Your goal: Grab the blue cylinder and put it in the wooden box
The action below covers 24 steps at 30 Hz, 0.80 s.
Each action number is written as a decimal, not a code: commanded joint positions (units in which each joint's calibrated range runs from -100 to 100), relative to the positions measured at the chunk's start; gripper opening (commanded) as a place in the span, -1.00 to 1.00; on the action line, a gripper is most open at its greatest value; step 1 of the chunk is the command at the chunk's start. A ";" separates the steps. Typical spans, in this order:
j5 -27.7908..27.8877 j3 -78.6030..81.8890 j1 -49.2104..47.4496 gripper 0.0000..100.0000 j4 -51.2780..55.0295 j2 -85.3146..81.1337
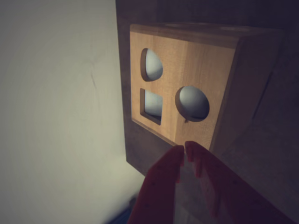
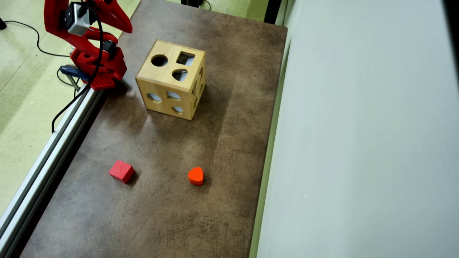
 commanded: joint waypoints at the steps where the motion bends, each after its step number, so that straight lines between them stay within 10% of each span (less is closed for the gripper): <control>1: 0.00 0.31 0.34 -0.97 0.65 -1.21; 24: -0.24 1.02 -0.33 -0.97 0.73 -24.39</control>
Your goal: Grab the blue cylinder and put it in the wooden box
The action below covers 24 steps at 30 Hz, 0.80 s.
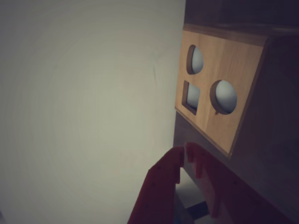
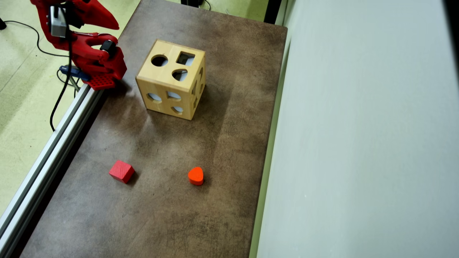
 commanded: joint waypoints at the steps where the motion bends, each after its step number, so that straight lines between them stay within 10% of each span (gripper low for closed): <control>1: -0.10 -0.51 -0.26 -0.97 0.73 -2.96; 24: 0.20 -0.33 0.04 -0.97 0.33 -3.38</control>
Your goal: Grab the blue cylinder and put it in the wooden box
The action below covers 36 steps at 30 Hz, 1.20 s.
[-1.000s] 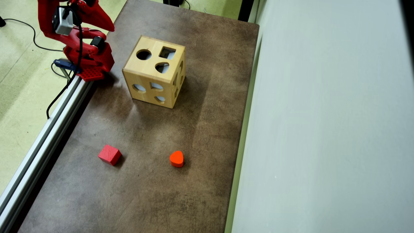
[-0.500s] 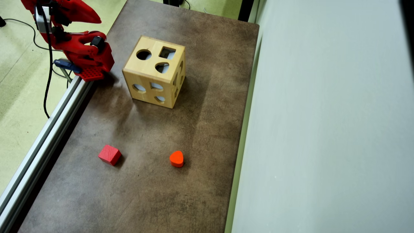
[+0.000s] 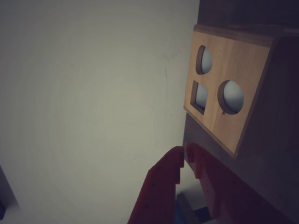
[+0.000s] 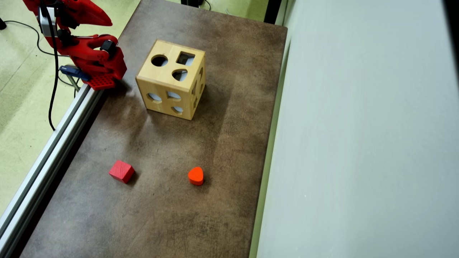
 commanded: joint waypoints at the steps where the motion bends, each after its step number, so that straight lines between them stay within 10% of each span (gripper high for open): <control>1: -0.05 -0.33 -0.19 -0.97 0.33 -0.08; 36: -2.98 -0.24 0.33 -0.97 0.25 -0.08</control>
